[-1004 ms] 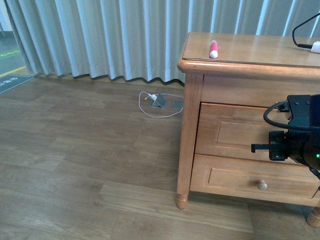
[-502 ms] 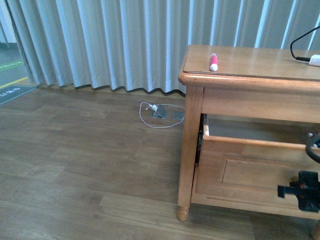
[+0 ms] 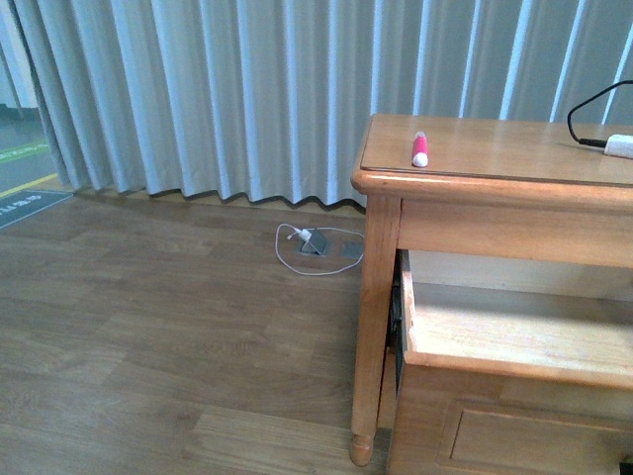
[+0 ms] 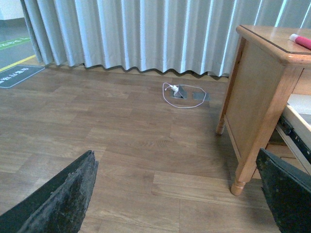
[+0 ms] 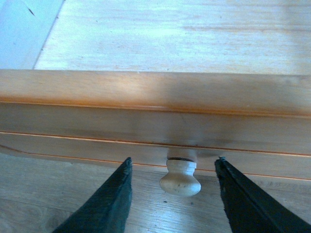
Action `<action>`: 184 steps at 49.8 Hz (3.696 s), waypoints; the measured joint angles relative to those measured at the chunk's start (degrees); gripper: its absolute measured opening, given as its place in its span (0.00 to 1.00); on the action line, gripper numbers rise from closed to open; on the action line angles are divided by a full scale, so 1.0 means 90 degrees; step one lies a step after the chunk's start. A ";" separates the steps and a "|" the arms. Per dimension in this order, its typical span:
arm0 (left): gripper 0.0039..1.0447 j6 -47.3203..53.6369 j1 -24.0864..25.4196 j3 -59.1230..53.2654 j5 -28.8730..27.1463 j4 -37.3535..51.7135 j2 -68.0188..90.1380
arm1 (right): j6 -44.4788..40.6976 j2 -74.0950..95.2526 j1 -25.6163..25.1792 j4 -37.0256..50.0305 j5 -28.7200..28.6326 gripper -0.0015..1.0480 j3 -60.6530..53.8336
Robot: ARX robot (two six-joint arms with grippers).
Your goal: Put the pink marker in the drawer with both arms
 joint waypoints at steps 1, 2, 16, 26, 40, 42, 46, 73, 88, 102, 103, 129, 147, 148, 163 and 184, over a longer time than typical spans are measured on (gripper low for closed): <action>0.95 0.0000 0.0000 0.0000 0.0000 0.0000 0.0000 | 0.0005 -0.0180 0.0000 -0.0136 -0.0012 0.60 -0.0017; 0.95 0.0000 0.0000 0.0000 0.0000 0.0000 0.0000 | 0.0015 -0.0367 0.0000 -0.0287 -0.0017 0.63 -0.0034; 0.95 0.0000 0.0000 0.0000 0.0000 0.0000 0.0000 | 0.0165 -0.3602 -0.0372 -0.2973 -0.0478 0.91 -0.0073; 0.95 -0.0002 0.0000 0.0000 0.0000 0.0000 0.0000 | 0.0080 -0.5697 -0.0843 -0.5005 -0.1093 0.92 0.0000; 0.95 0.0000 0.0000 0.0000 0.0000 0.0000 0.0000 | -0.0151 -0.7516 -0.0996 -0.7045 -0.1608 0.92 0.0457; 0.95 0.0000 0.0000 0.0000 0.0000 0.0000 0.0000 | -0.0148 -0.7524 -0.0996 -0.7050 -0.1605 0.92 0.0457; 0.95 0.0000 0.0000 0.0000 0.0000 0.0000 0.0000 | -0.0148 -0.7521 -0.0996 -0.7050 -0.1608 0.92 0.0457; 0.95 -0.0083 -0.1515 0.0226 -0.2892 0.0420 0.1557 | -0.0146 -0.7524 -0.0996 -0.7055 -0.1608 0.92 0.0457; 0.95 0.0389 -0.1880 0.2278 -0.1853 0.1875 0.4772 | -0.0146 -0.7524 -0.0996 -0.7055 -0.1600 0.92 0.0457; 0.95 0.1081 -0.2203 0.5238 -0.0799 0.2159 0.8038 | -0.0146 -0.7524 -0.0996 -0.7055 -0.1603 0.92 0.0457; 0.95 0.1095 -0.2246 0.5496 -0.0816 0.2164 0.8344 | -0.0146 -0.7524 -0.0996 -0.7055 -0.1600 0.92 0.0457; 0.95 0.0692 -0.2888 0.9872 -0.0554 0.1588 1.2692 | -0.0146 -0.7524 -0.0996 -0.7055 -0.1603 0.92 0.0457; 0.95 0.0231 -0.3266 1.1846 0.0041 0.1124 1.4212 | -0.0146 -0.7524 -0.0996 -0.7055 -0.1600 0.92 0.0457; 0.95 0.0219 -0.3288 1.1922 0.0058 0.1098 1.4277 | -0.0146 -0.7524 -0.0996 -0.7055 -0.1600 0.92 0.0457; 0.95 0.0041 -0.3383 1.2750 0.0019 0.0607 1.4977 | -0.0146 -0.7524 -0.0996 -0.7055 -0.1603 0.92 0.0457; 0.95 -0.0104 -0.3381 1.3347 0.0049 0.0279 1.5203 | -0.0146 -0.7524 -0.0996 -0.7055 -0.1603 0.92 0.0457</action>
